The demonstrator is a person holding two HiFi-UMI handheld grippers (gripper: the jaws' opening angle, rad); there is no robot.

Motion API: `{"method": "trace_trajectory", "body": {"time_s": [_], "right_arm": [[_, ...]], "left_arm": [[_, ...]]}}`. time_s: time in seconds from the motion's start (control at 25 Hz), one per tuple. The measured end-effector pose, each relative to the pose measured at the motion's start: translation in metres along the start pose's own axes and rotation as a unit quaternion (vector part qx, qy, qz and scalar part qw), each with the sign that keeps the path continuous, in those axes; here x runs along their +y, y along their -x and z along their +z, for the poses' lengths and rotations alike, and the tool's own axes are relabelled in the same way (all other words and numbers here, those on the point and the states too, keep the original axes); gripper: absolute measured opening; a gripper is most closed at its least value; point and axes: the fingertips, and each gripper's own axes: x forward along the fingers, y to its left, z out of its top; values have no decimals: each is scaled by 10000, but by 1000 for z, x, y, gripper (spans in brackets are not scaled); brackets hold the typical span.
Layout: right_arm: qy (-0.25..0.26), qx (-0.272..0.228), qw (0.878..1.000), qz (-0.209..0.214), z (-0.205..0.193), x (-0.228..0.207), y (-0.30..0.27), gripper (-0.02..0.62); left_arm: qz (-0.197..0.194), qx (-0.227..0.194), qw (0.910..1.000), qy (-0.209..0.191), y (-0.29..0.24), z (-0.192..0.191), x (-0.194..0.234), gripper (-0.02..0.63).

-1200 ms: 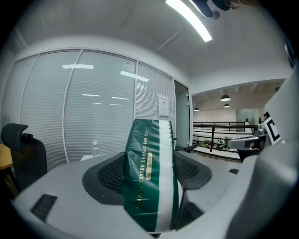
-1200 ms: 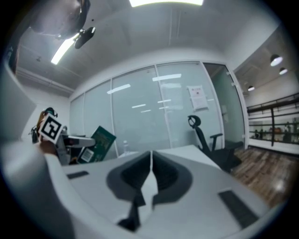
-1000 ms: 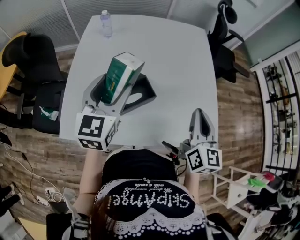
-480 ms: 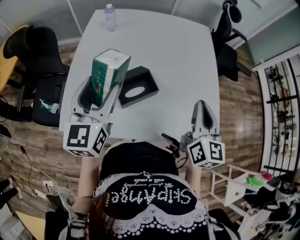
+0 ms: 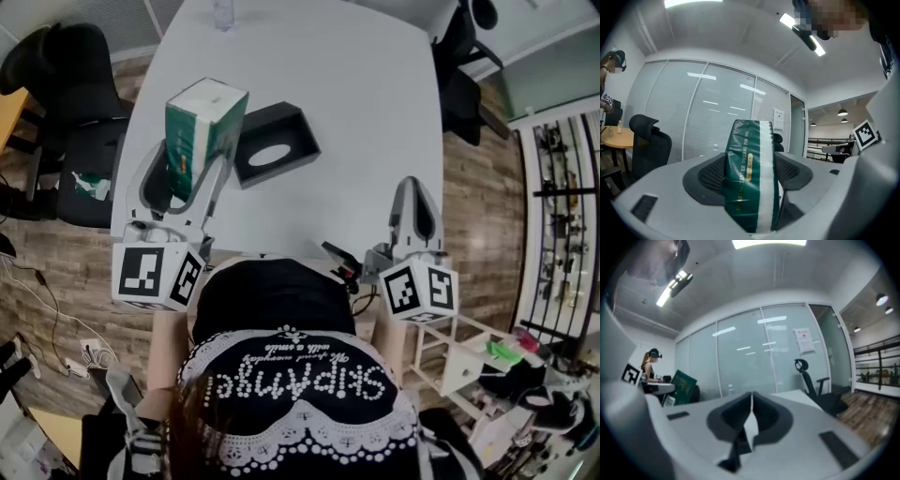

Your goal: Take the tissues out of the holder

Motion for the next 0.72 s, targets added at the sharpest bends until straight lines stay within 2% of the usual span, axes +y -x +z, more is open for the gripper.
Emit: {"method": "trace_trajectory", "body": {"time_s": [0.36,0.72], "right_arm": [[-25,-19,10000,9,2,3,7,35],[81,88,9999,23,-4,4,13,35]], "left_arm": [[-37,6,9998,-186,15,-1,-4,344],[40,171,9998,1,30,-16,-3,344]]}}
